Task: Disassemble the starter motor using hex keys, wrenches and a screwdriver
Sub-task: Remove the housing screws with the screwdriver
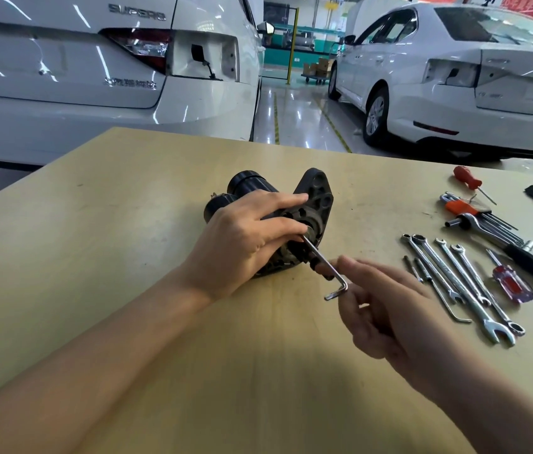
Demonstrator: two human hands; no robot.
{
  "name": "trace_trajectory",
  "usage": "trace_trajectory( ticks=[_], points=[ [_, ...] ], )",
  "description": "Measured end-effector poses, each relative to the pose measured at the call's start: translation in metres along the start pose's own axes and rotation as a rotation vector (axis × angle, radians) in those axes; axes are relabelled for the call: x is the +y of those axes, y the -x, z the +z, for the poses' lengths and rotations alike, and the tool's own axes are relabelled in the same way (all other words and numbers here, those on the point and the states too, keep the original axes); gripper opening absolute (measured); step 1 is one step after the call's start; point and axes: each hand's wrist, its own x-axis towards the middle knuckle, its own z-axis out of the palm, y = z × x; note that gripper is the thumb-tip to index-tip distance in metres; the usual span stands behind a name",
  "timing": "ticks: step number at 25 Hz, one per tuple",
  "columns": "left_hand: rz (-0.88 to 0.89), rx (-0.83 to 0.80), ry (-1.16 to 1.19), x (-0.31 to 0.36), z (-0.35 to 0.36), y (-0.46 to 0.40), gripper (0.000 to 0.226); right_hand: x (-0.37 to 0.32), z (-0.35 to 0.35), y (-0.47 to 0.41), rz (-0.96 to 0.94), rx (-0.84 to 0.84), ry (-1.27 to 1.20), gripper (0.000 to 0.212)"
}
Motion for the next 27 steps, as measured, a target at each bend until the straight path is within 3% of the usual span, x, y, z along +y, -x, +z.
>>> trace_trajectory(
  ticks=[5, 9, 12, 14, 16, 22, 27],
  points=[
    [-0.032, 0.044, 0.007, 0.0, 0.003, 0.001, 0.019, -0.001, 0.026, -0.02, -0.018, 0.139, -0.112, 0.016],
    [-0.116, 0.034, 0.123, -0.001, 0.001, -0.001, 0.018, 0.001, 0.033, -0.03, -0.047, 0.217, -0.122, 0.024],
    [-0.363, 0.055, 0.279, -0.01, -0.011, -0.002, 0.057, 0.0, 0.032, -0.036, -0.084, 0.287, -0.02, 0.021],
    [-0.514, -0.022, 0.249, -0.019, -0.015, 0.0, 0.073, 0.004, 0.033, -0.04, -0.164, 0.332, 0.11, 0.02],
    [-0.598, -0.082, 0.227, -0.022, -0.011, 0.003, 0.072, 0.008, 0.033, -0.046, -0.286, 0.377, 0.335, 0.018],
    [-0.696, -0.021, 0.183, -0.029, 0.002, -0.009, 0.063, -0.004, 0.027, -0.076, -0.445, 0.442, 0.624, 0.022],
    [-0.768, -0.032, 0.239, -0.047, 0.003, -0.015, 0.062, -0.005, 0.029, -0.091, -0.667, 0.419, 1.138, 0.027]
  ],
)
